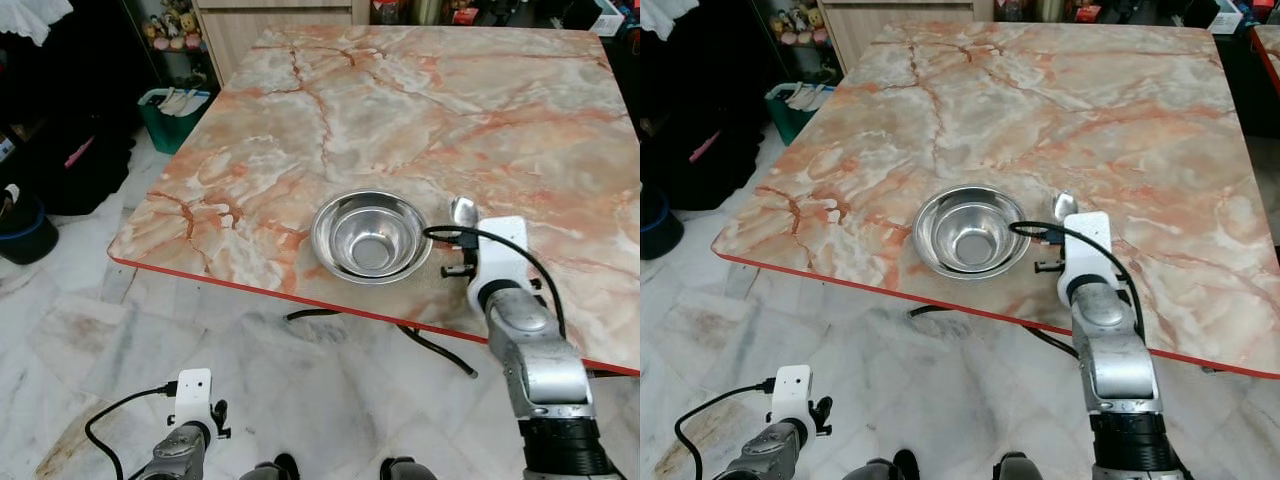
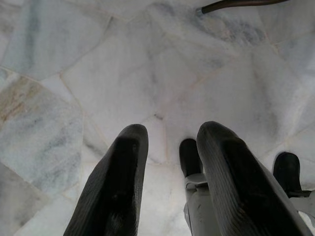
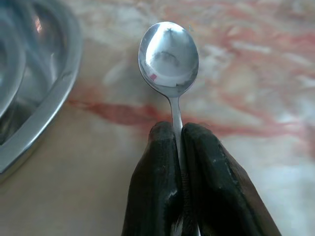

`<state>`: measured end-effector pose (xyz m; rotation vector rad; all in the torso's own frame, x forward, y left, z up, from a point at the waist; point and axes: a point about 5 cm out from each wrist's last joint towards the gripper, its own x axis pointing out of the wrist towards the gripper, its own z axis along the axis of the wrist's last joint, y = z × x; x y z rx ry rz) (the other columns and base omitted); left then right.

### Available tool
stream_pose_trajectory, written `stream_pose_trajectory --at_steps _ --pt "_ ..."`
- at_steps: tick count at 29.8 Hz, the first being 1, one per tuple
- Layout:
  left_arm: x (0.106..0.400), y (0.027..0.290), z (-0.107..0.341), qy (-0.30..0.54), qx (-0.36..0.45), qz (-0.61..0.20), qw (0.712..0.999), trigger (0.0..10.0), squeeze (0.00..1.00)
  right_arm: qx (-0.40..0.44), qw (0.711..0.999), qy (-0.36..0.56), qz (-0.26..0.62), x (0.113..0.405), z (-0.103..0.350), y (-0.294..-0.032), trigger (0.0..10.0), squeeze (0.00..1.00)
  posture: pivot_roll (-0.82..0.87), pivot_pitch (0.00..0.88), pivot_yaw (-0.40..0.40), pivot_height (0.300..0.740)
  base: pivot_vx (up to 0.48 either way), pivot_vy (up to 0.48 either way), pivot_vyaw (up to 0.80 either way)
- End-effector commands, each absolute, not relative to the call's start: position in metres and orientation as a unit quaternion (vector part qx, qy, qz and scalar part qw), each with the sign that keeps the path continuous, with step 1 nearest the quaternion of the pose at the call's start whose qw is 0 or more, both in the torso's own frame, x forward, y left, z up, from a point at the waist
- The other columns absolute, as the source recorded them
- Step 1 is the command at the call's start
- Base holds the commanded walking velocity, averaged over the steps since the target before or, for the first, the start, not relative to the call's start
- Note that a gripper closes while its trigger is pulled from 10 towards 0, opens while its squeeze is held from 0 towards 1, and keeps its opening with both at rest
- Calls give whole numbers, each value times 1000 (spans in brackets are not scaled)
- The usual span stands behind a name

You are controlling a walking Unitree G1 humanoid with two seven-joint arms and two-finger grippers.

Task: Setting the table

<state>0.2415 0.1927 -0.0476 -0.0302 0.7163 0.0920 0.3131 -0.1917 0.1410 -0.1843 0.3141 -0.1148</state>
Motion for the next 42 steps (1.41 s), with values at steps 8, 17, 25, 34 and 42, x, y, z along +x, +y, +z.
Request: stream_pose_trajectory --at_steps 8,17,25,34,42 --pt "240 193 -49 355 -13 49 933 10000 0 -84 982 161 -56 312 135 -189 10000 0 -147 197 106 740 0 0 0" --pt "228 204 -54 365 -13 55 929 10000 0 -85 981 161 -60 313 134 -189 10000 0 -145 198 105 740 0 0 0" --pt "216 236 -54 368 -10 69 927 10000 0 -85 981 163 -62 313 133 -189 10000 0 -146 195 104 740 0 0 0" --pt "215 247 -52 374 -7 74 925 10000 0 -82 982 162 -56 314 132 -186 10000 27 -142 186 104 740 0 0 0" --pt "217 223 -58 383 -6 64 922 10000 0 -83 982 161 -57 315 132 -185 10000 886 -141 183 103 740 0 0 0"
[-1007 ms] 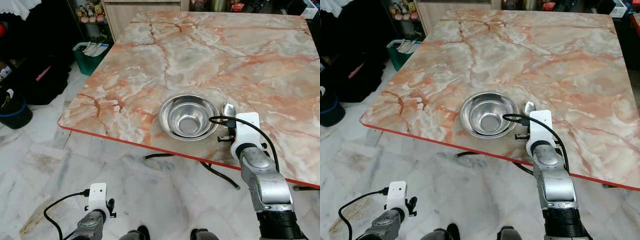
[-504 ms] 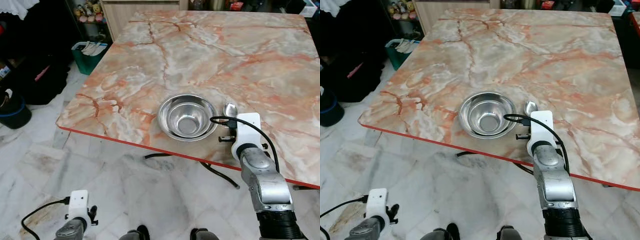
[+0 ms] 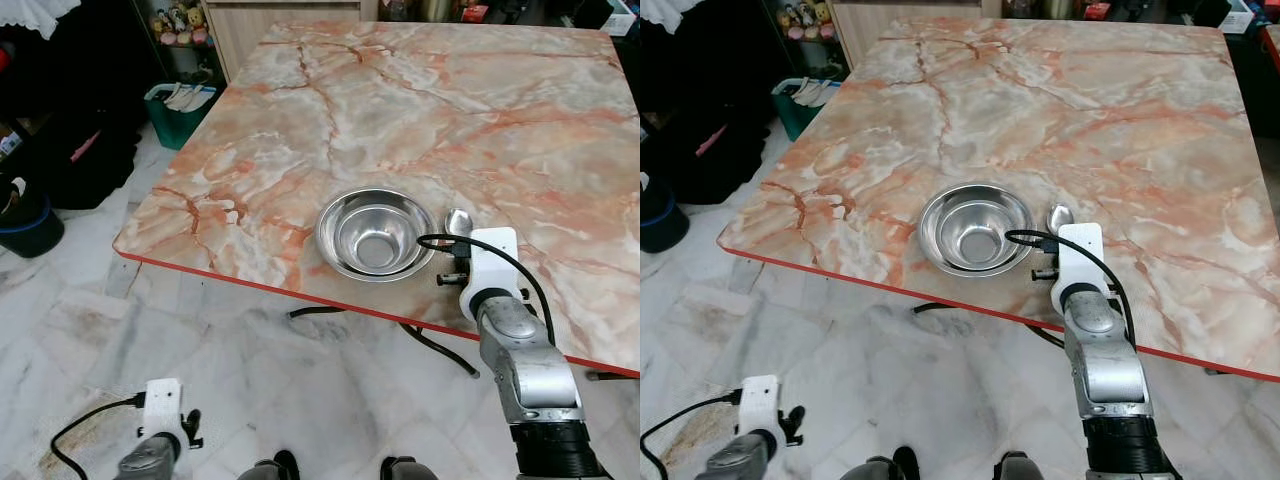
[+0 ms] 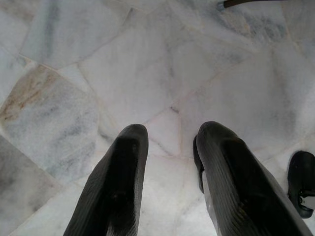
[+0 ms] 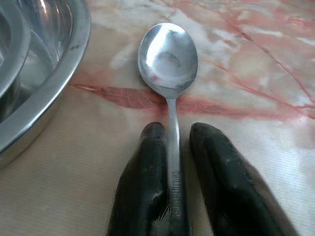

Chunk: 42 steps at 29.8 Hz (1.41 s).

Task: Setting the table

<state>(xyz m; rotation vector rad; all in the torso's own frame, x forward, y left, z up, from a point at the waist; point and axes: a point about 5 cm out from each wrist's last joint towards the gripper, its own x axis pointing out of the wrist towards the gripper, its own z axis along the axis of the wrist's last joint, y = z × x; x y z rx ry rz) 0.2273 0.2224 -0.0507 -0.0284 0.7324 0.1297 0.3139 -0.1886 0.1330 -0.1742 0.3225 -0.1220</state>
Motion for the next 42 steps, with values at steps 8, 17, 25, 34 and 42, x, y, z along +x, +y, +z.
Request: stream_pose_trajectory --at_steps 8,17,25,34,42 --pt "216 199 -64 390 -10 53 919 10000 0 -82 982 159 -53 315 133 -183 10000 596 -137 184 101 740 0 0 0" --pt "219 190 -63 390 -14 48 920 10000 0 -86 983 152 -49 316 137 -182 10000 0 -137 185 101 740 0 0 0" --pt "229 208 -54 376 -10 56 925 10000 0 -103 992 0 -79 319 179 -184 10000 0 -137 184 101 740 0 0 0" --pt "227 230 -50 373 -3 65 925 10000 0 -86 984 -108 -115 315 211 -189 10000 0 -139 191 102 740 0 0 0" --pt "233 210 -51 368 3 54 928 10000 0 -91 980 -156 -87 313 221 -179 10000 0 -144 200 105 740 0 -337 0"
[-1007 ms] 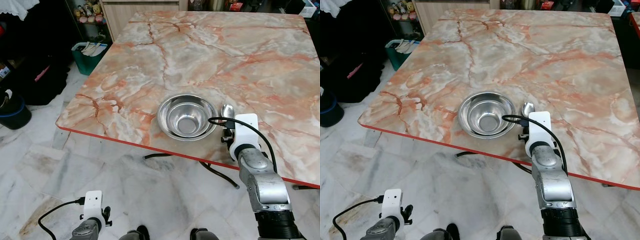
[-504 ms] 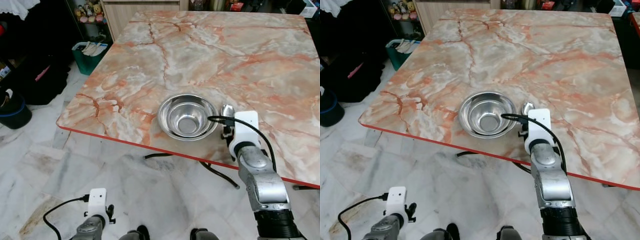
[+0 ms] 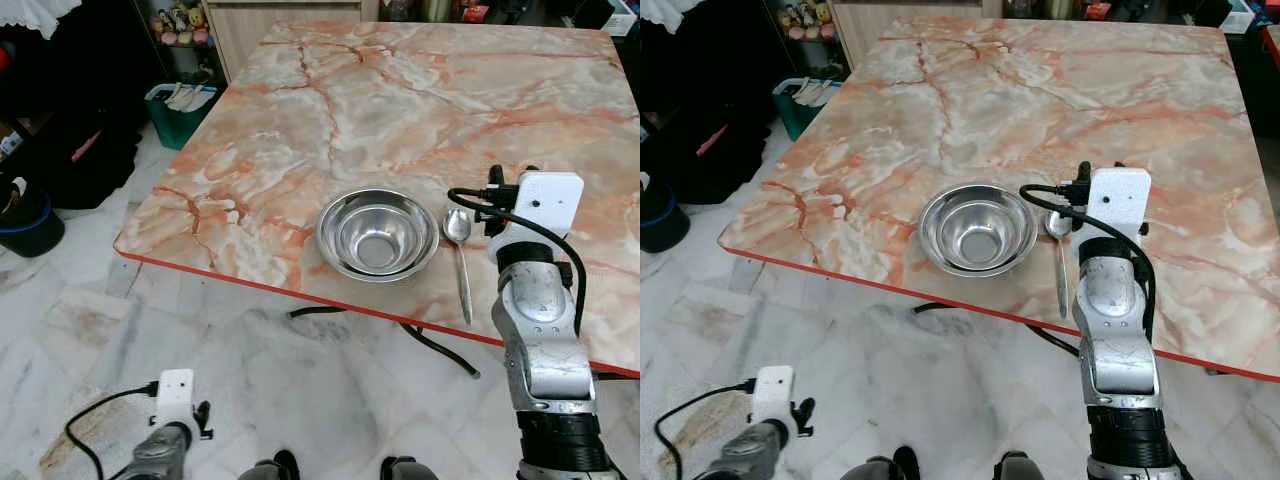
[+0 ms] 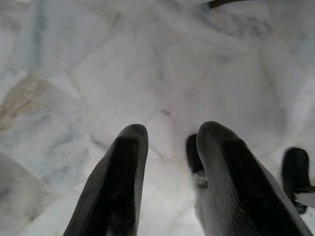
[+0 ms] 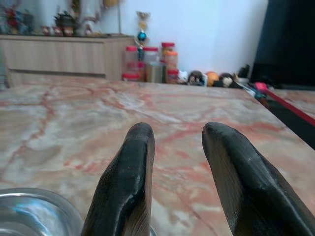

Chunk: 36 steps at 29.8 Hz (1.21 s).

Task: Setting the table

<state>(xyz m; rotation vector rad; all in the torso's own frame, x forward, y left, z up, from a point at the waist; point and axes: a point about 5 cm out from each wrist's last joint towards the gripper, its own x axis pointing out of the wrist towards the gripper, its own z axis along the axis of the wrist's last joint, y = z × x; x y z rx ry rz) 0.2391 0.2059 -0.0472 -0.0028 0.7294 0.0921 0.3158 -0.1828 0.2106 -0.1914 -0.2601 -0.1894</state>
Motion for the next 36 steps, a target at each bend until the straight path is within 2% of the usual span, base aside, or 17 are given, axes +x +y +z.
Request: stream_pose_trajectory --at_steps 1,21,28,36 --pt "234 208 -51 368 2 53 928 10000 0 -89 980 -156 -83 314 220 -177 10000 0 -144 200 106 740 0 -480 0" --pt "232 209 -52 367 -3 55 929 10000 0 -78 983 -139 -95 317 210 -181 10000 0 -153 165 101 740 0 -474 0" --pt "231 210 -52 367 -3 55 928 10000 0 -74 984 -133 -98 319 208 -180 10000 0 -154 147 102 740 0 -472 -705" --pt "229 210 -53 368 -3 54 928 10000 0 -68 982 -142 -106 319 210 -180 10000 0 -150 130 105 740 0 -473 0"
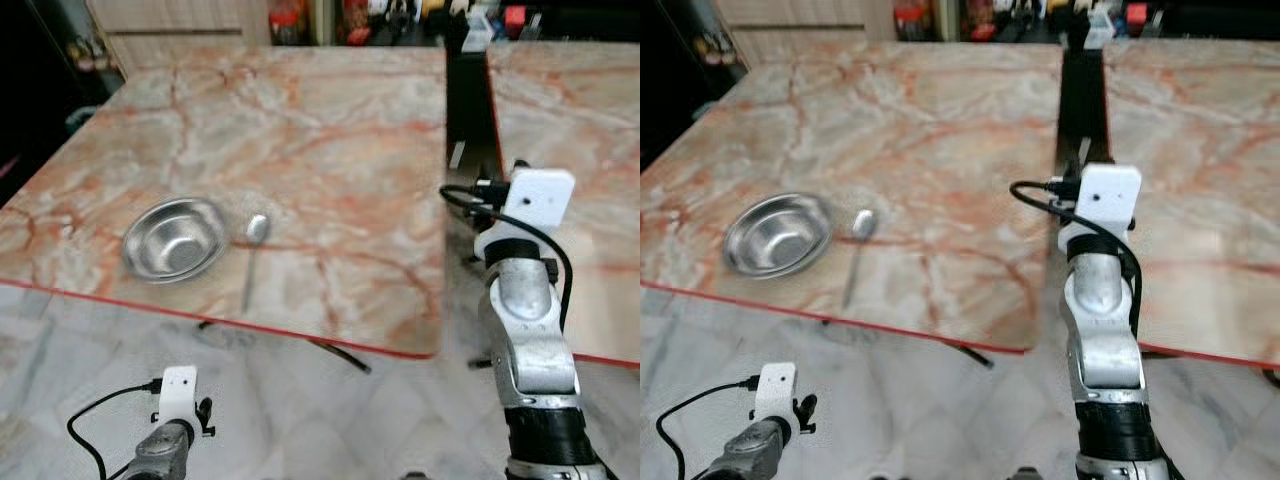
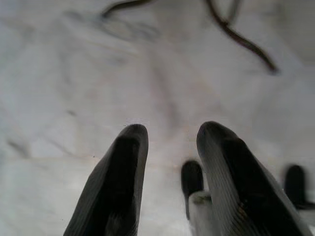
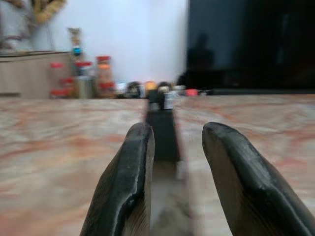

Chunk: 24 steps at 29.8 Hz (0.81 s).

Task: Setting the table

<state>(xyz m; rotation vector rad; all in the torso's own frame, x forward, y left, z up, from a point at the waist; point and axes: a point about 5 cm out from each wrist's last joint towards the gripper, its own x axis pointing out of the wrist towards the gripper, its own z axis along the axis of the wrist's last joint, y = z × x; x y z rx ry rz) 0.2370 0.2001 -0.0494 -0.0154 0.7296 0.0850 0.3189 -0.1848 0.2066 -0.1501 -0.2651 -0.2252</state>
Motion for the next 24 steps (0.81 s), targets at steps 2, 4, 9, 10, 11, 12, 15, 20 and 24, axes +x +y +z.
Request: stream_pose_trajectory --at_steps 2,4,9,10,11,12,15,20,24 --pt "229 209 -54 369 -4 54 928 10000 0 -64 982 -144 -106 318 211 -179 10000 0 -153 126 103 740 0 -472 0" --pt "228 209 -54 369 -4 54 928 10000 0 -62 982 -144 -106 318 211 -180 10000 0 -154 127 103 740 0 -472 0" --pt "228 208 -54 370 -5 54 927 10000 0 -59 982 -144 -106 319 212 -181 10000 0 -155 137 102 740 0 -472 -435" --pt "228 208 -54 371 -5 54 927 10000 0 -61 982 -146 -107 319 213 -181 10000 0 -156 138 102 740 0 -472 0" --pt "228 208 -54 371 -5 54 927 10000 0 -63 981 -147 -108 320 213 -181 10000 0 -156 138 102 740 0 -472 0" --pt "228 208 -54 371 -6 54 927 10000 0 -63 981 -145 -109 320 212 -182 10000 0 -157 139 101 740 0 -450 0" --pt "228 208 -54 371 -6 55 927 10000 0 -65 981 -144 -108 320 212 -182 10000 0 -157 139 98 740 0 -422 0" --pt "229 207 -54 370 -9 54 928 10000 0 -74 981 -142 -113 321 213 -187 10000 0 -161 141 91 740 0 -379 0" --pt "230 206 -53 368 -10 54 928 10000 0 -75 980 -142 -117 321 214 -189 10000 0 -163 143 91 740 0 -333 0"
